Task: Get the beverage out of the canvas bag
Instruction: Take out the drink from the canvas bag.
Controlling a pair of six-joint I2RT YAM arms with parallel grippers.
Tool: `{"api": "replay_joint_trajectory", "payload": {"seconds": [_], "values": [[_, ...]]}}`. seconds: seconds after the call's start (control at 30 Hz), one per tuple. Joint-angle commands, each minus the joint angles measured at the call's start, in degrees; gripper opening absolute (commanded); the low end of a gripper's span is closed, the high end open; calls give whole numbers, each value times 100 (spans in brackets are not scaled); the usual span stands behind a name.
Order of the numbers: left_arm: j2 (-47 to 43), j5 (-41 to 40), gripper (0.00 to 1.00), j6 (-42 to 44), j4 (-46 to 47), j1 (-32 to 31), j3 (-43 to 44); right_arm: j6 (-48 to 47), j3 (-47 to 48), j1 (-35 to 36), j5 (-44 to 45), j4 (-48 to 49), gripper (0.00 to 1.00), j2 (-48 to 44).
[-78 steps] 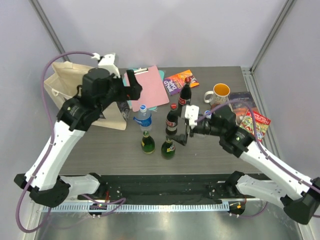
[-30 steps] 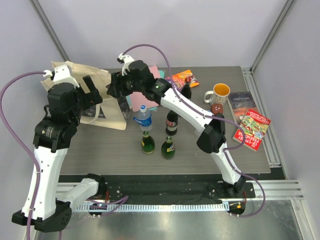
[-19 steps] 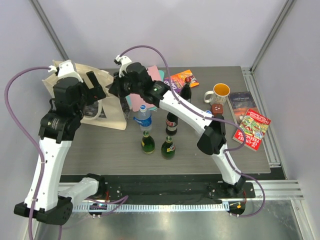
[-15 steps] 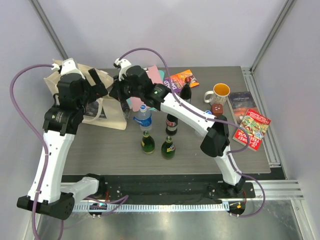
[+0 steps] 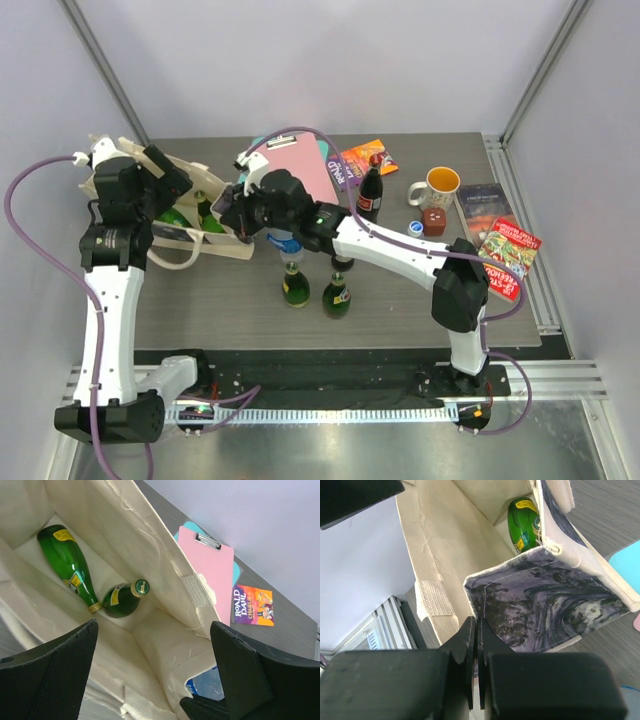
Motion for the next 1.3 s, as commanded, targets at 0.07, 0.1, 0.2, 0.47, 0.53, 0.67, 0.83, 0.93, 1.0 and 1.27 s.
{"api": "replay_joint_trajectory", "payload": {"seconds": [0.07,0.1,0.2,0.47,0.53,0.67,0.83,0.93,1.0,1.27], "values": [[90,304,92,-132,329,92,-41,109,-82,12,113,210,2,-125],[81,304,91,-115,294,110,-76,101,-73,12,130,228,2,-125],[20,295,91,-36,206,171,-235,83,-56,12,130,254,3,-37],[72,488,89,385,136,215,-595,118,-258,65,95,324,3,7],[116,559,88,483,171,233,-692,127,-302,91,86,333,3,33],[248,603,88,702,311,268,-789,109,-328,135,86,333,4,95],[538,568,85,966,470,303,-754,92,-328,135,156,333,4,165],[792,576,84,1115,575,321,-727,100,-284,126,192,333,5,200],[1003,638,83,1203,654,329,-692,118,-240,109,209,333,5,226],[1759,1156,77,1511,794,329,-262,153,-12,-6,201,333,5,350]]}}
